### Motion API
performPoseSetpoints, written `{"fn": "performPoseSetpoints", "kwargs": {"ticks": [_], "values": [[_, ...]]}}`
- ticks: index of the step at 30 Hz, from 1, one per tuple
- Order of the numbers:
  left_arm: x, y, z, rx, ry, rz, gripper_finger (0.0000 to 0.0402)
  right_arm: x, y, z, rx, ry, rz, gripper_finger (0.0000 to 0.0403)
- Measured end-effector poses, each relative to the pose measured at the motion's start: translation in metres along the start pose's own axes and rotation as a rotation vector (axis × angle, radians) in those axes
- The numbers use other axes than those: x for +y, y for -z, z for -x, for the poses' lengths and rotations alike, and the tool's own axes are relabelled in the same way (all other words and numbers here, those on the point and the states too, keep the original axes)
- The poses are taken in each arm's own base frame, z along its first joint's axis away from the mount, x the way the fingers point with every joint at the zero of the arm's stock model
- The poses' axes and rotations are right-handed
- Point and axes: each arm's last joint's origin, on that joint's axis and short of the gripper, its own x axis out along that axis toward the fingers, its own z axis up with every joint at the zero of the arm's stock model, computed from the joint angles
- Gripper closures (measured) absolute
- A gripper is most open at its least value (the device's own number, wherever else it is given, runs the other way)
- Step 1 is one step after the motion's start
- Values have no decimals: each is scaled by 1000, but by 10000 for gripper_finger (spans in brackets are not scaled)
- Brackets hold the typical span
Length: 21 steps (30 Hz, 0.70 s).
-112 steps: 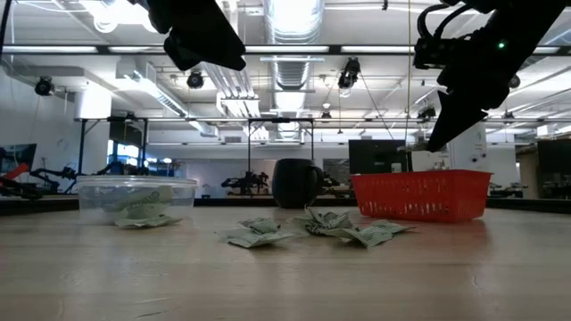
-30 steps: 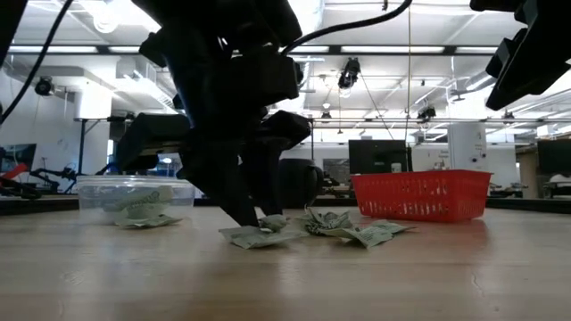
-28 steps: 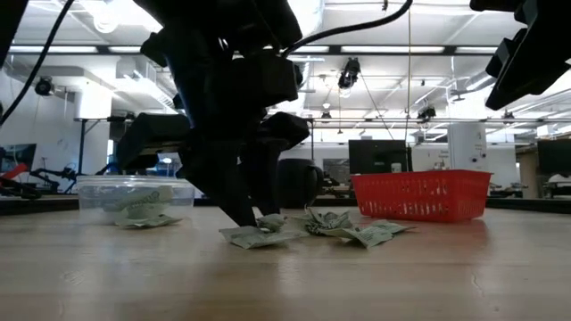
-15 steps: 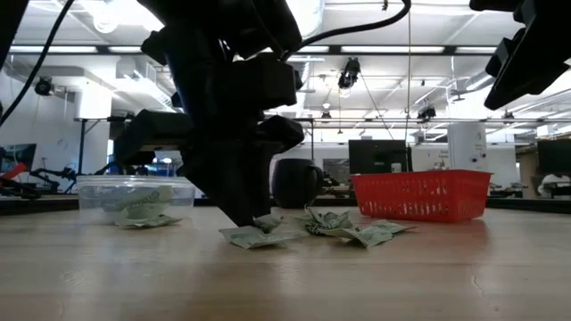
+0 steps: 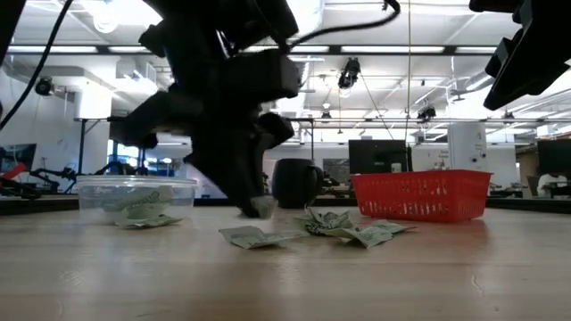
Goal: Pick and place items into bin
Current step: Put the stevia packet into the transparent bin
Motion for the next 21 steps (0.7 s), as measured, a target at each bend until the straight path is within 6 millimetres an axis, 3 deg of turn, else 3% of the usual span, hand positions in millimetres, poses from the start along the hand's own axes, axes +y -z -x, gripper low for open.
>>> {"fn": "performPoseSetpoints", "kwargs": {"ticks": [12,21], "values": [[7,-7,66,-80,-196,98,396,0,0,0,1,-1,5,308],[7,24,119,44,-356,399,396,0,0,0,2,0,9,319]]}}
